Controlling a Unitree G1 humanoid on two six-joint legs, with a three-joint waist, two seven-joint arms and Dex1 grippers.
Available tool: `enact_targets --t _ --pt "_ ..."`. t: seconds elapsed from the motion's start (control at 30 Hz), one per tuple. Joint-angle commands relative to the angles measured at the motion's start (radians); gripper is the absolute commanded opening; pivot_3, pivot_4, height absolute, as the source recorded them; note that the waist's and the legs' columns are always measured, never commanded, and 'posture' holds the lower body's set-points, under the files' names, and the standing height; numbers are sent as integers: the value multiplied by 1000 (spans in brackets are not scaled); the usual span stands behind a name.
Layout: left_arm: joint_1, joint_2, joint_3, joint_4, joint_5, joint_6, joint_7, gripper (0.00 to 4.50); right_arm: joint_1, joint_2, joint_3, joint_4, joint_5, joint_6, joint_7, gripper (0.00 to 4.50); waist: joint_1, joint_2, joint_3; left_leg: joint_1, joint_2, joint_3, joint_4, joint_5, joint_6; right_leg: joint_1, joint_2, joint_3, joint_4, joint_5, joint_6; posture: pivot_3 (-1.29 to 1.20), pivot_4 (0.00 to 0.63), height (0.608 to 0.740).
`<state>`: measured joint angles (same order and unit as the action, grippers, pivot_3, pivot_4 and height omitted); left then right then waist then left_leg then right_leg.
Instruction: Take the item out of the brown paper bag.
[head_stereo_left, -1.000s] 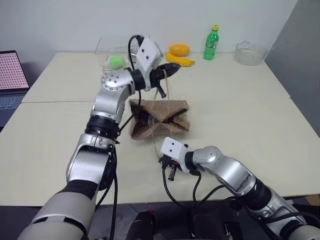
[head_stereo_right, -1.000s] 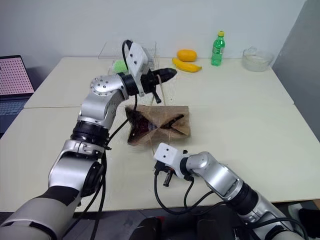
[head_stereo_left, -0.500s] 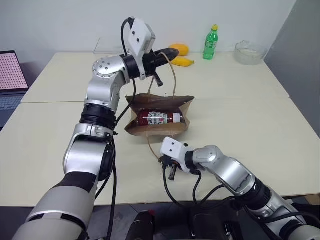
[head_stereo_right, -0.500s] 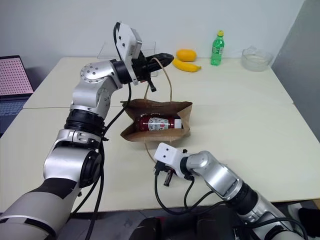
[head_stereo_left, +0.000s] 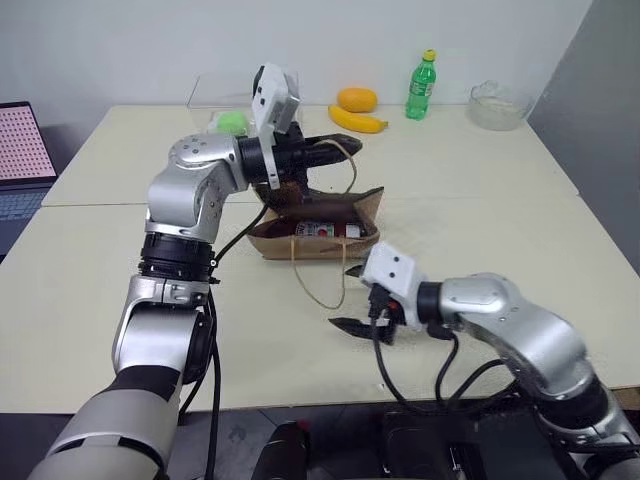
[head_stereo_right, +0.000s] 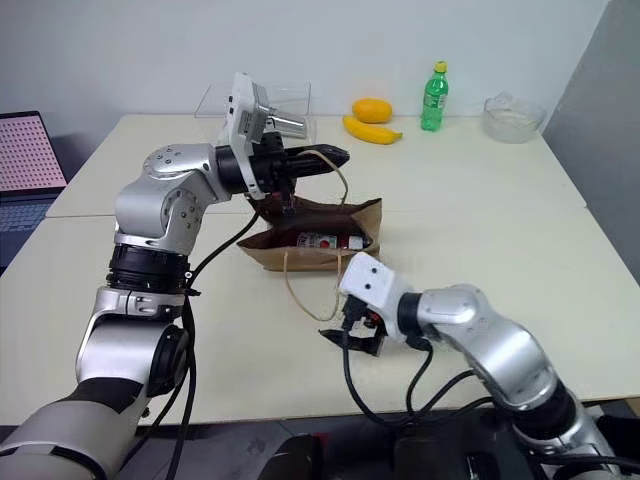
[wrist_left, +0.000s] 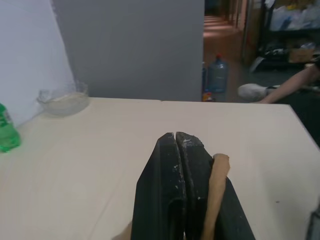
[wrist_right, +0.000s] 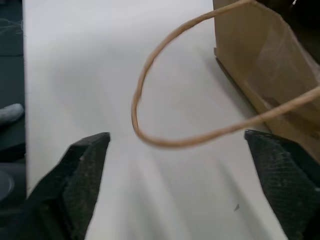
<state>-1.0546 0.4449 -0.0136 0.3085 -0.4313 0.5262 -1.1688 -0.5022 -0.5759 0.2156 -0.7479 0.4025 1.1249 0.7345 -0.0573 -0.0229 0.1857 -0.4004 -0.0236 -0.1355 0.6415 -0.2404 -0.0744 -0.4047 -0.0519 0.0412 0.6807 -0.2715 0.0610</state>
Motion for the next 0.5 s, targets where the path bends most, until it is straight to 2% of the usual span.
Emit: enact_targets --t 0.03,0.2,0.37,0.5 --pt "-17 15 24 -85 -72 99 -7 0 -24 -24 -105 -62 89 34 25 4466 0 0 0 0 0 0 0 0 0 0 0 0 0 0 0 0 150 740" --pt "-30 29 54 -159 -177 270 8 0 -44 -11 -176 -71 187 79 -6 4466 -2 0 0 0 1 0 0 0 0 0 0 0 0 0 0 0 150 740" --pt "-3 66 45 -214 -230 346 -16 0 -102 120 -119 -36 173 129 -166 4466 -4 0 0 1 1 0 -1 0 0 0 0 0 1 0 0 0 150 740" --pt "11 72 39 -227 -239 343 -11 0 -187 213 -16 102 103 122 -266 4466 -2 0 0 1 1 0 0 0 0 0 0 0 1 0 0 0 150 740"
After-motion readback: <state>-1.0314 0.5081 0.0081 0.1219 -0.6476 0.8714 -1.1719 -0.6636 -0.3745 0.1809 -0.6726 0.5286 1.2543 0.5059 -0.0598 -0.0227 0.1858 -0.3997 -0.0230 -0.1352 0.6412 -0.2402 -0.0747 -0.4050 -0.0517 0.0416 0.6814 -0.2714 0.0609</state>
